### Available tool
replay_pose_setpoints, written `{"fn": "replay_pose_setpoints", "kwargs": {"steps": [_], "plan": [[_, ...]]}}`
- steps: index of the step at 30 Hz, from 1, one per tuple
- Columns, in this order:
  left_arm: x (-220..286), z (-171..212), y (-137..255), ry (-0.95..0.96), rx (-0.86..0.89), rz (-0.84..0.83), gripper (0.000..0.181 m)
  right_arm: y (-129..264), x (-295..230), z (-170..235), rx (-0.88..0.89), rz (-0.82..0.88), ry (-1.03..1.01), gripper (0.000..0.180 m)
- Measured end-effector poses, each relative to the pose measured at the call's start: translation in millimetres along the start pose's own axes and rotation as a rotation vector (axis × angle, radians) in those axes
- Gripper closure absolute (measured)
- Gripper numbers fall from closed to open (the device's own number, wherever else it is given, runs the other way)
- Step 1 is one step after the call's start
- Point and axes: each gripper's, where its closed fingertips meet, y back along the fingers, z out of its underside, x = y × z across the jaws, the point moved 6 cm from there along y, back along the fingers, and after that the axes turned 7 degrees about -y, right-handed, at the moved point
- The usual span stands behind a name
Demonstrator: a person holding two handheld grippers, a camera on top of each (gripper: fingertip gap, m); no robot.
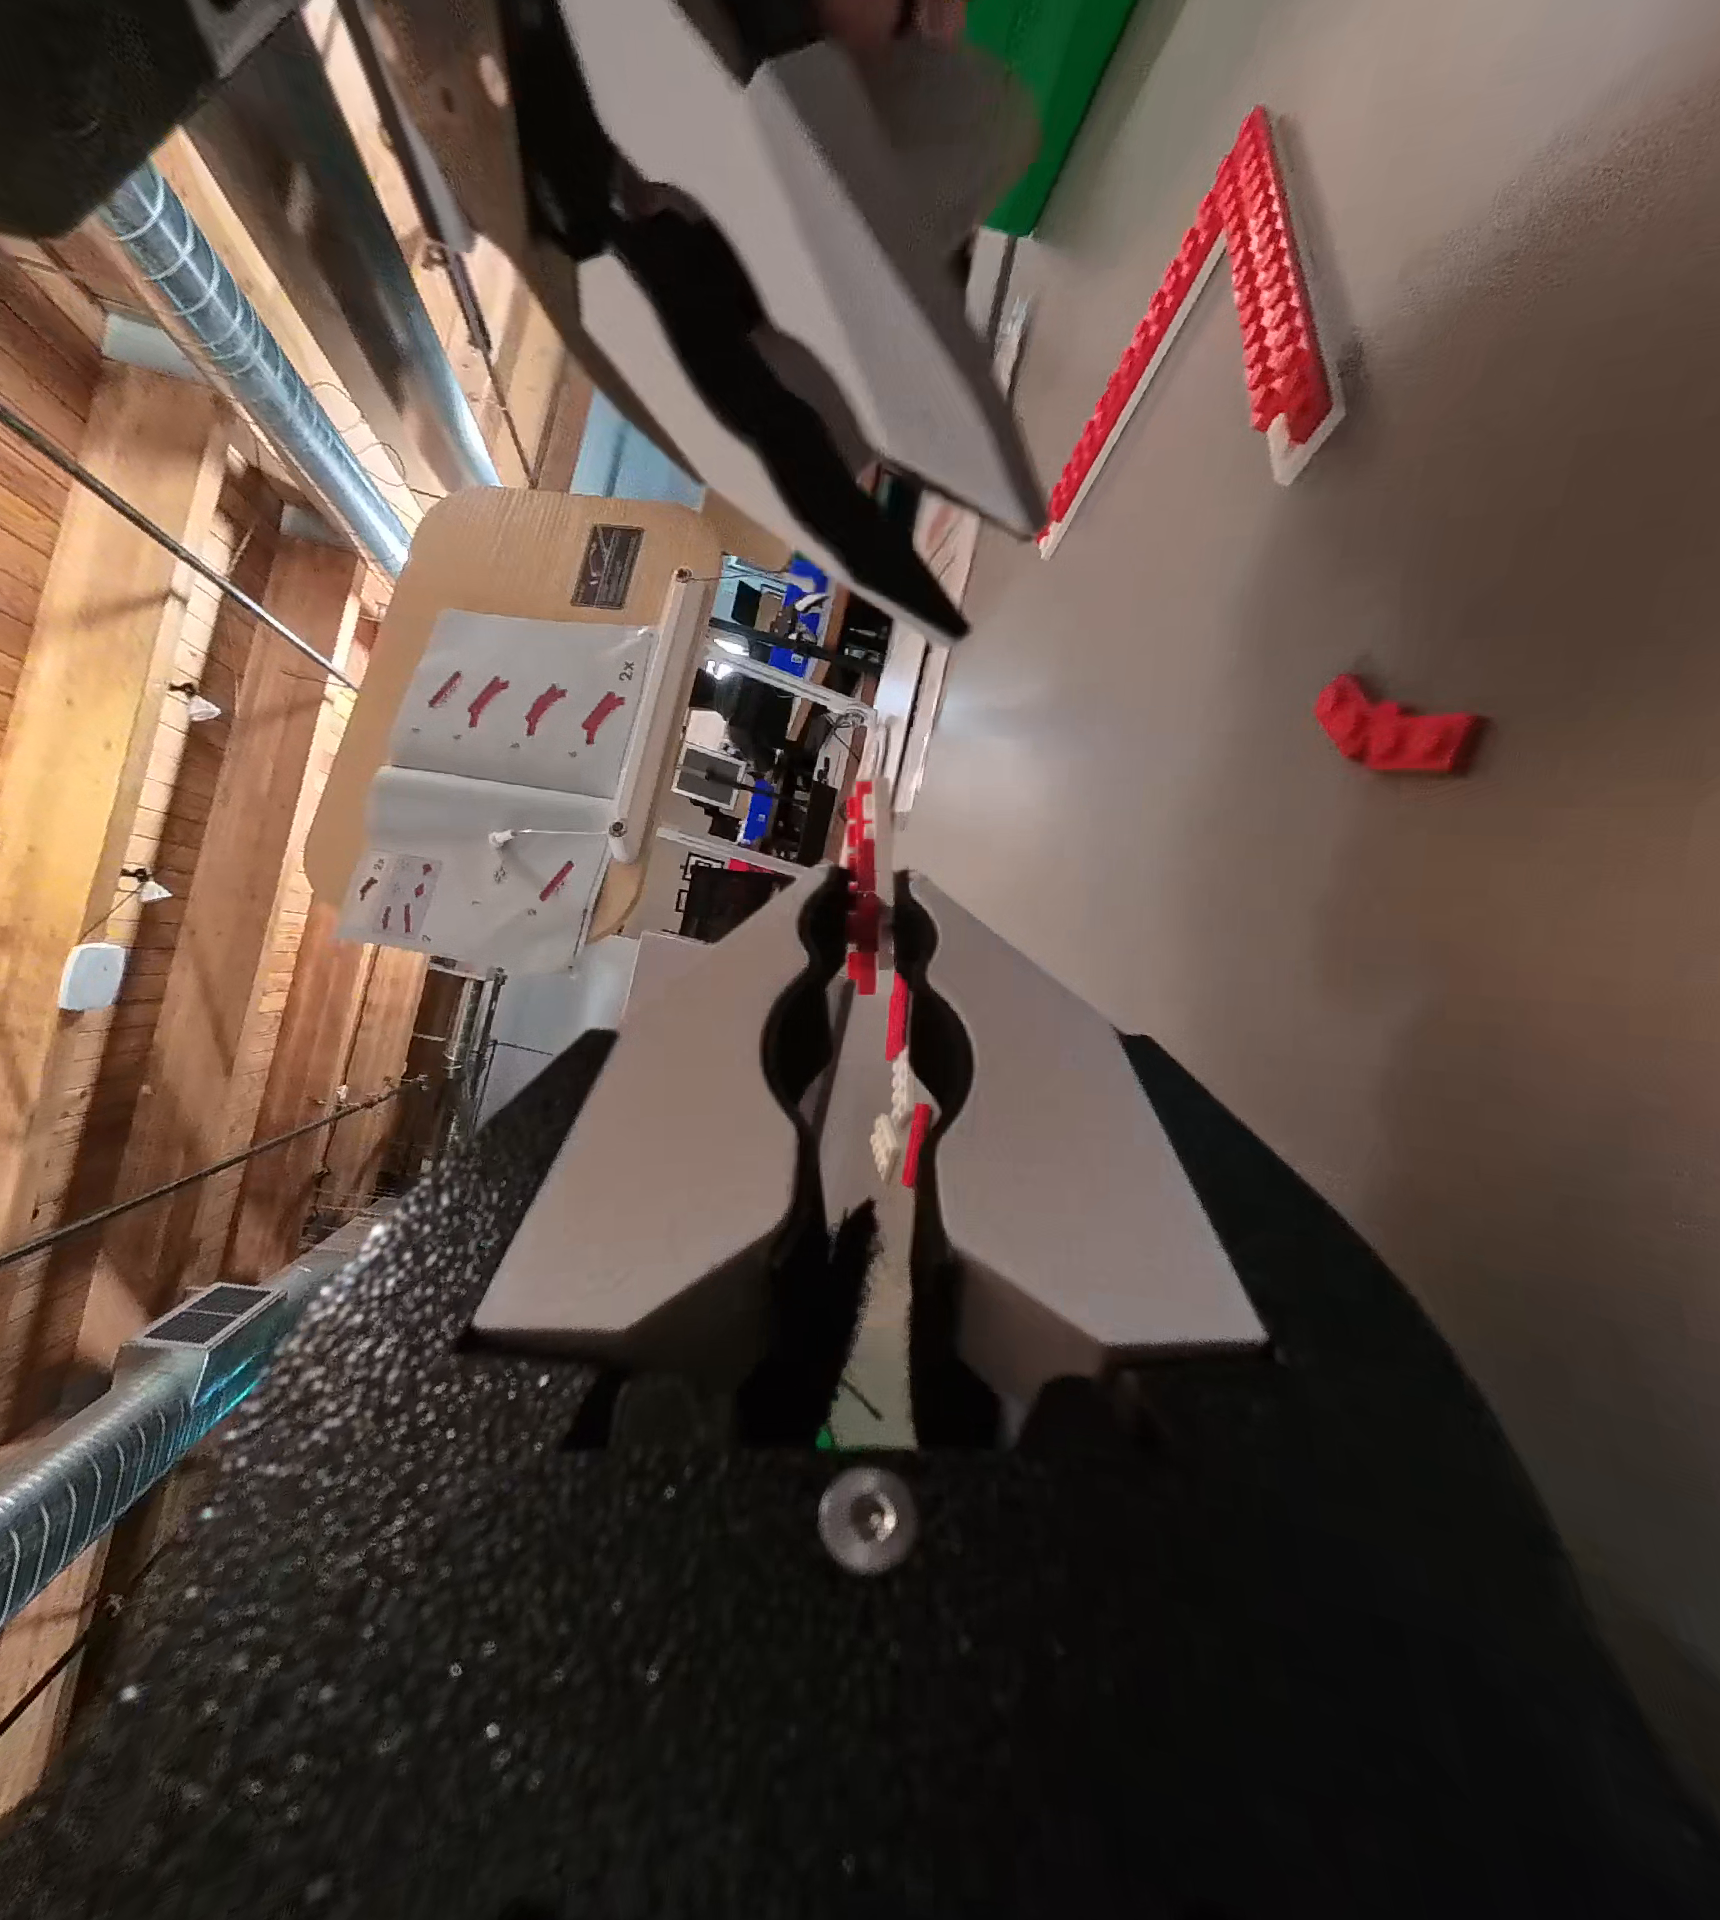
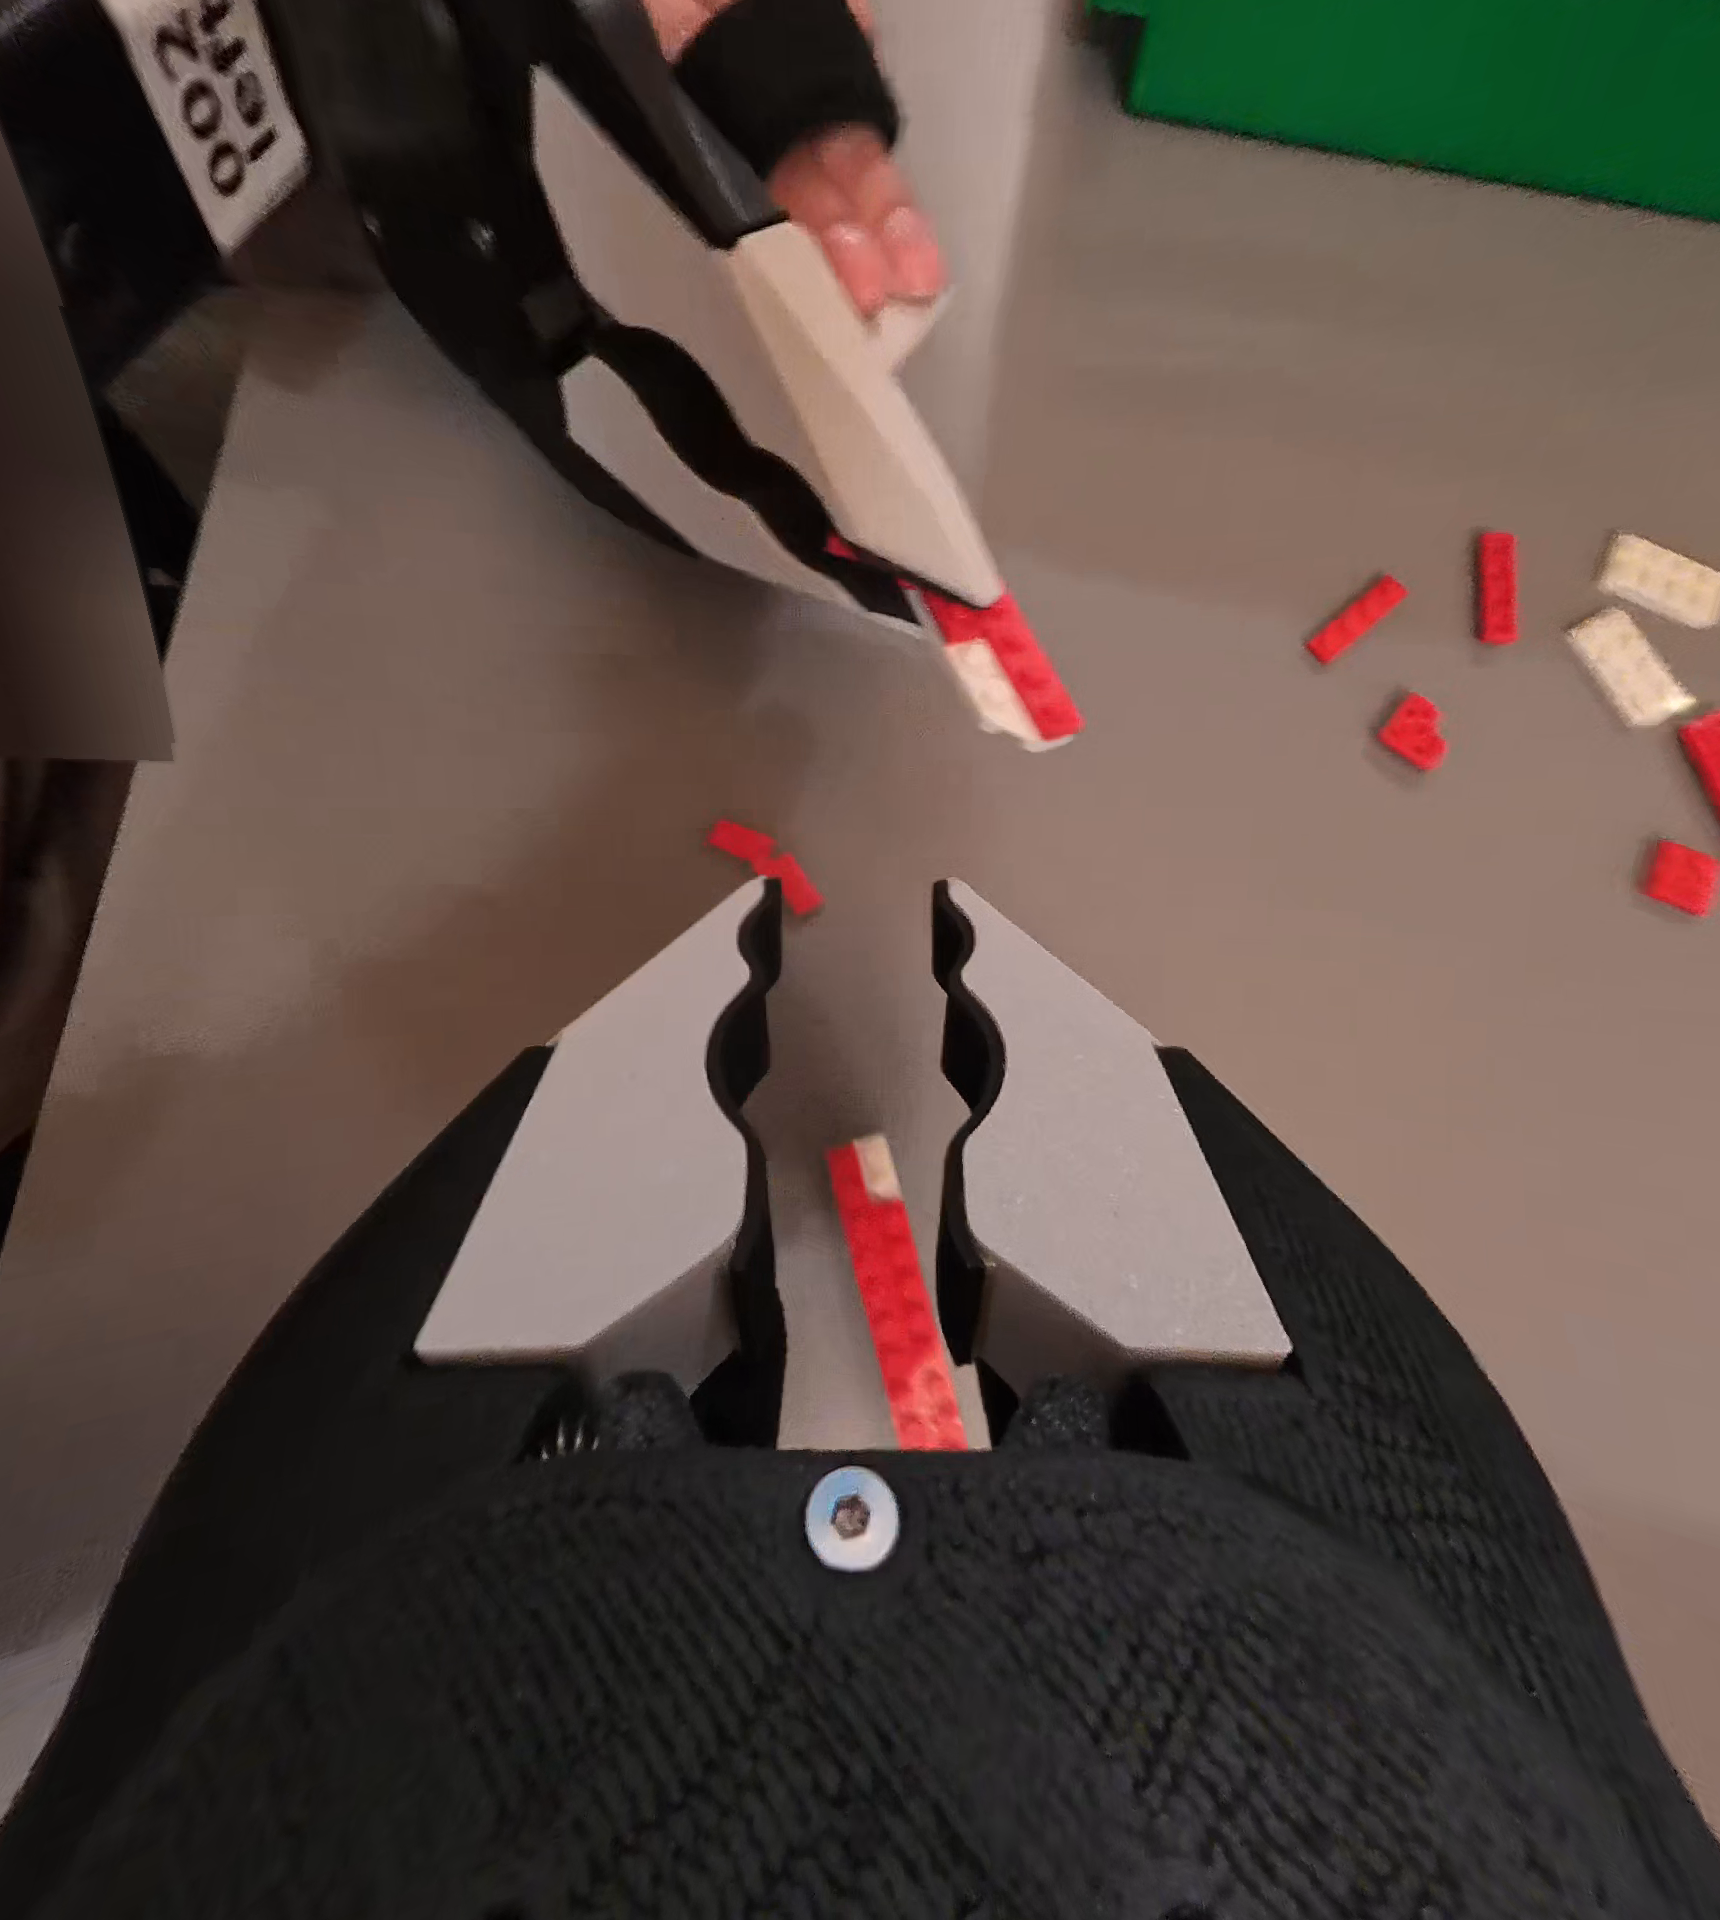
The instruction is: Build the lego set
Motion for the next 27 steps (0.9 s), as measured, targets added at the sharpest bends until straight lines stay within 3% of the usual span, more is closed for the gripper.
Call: {"fn": "replay_pose_setpoints", "kwargs": {"steps": [11, 27], "plan": [[-1, -3, 2, -0.071, -0.002, -0.031, 0.175, -48, -22, 21, 0.041, -0.041, 0.069, 0.151], [-1, -5, 1, -0.07, 0.011, -0.054, 0.175, -50, -40, 37, -0.003, -0.091, -0.017, 0.162]]}}
